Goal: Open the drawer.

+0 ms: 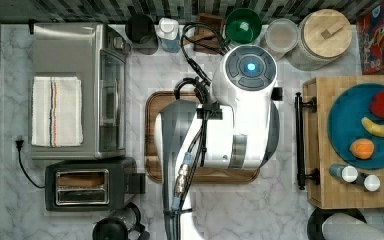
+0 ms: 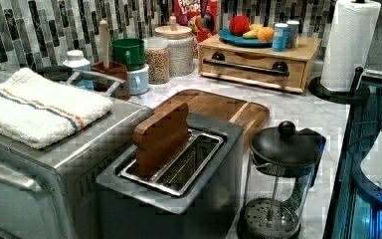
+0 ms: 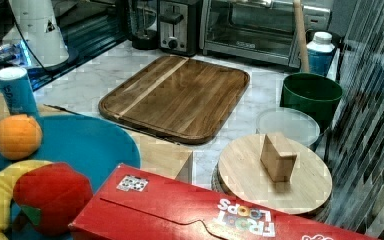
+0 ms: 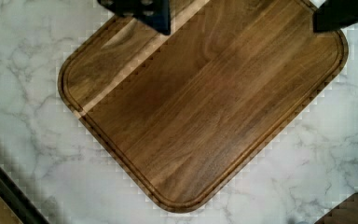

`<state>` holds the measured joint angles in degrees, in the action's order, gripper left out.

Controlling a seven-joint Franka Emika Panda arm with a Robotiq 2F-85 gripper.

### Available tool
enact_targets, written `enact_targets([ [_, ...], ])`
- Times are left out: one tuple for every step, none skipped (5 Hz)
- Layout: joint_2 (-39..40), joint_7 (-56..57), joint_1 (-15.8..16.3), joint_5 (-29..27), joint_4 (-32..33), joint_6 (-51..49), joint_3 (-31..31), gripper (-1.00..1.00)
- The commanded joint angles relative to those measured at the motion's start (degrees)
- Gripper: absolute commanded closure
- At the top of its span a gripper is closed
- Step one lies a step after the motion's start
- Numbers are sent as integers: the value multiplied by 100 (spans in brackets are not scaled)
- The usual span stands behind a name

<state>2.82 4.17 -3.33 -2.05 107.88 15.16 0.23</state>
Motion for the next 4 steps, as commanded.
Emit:
enact_targets([
  [-10,-4,34,-9,-94,-44,77,-100],
  [-508,944,-91,175,912,1217,-58,-100],
  [-454,2535,-391,-164,974,1233,-303,-100],
  [-524,3646,-489,-98,1276,1552,-478,-100],
])
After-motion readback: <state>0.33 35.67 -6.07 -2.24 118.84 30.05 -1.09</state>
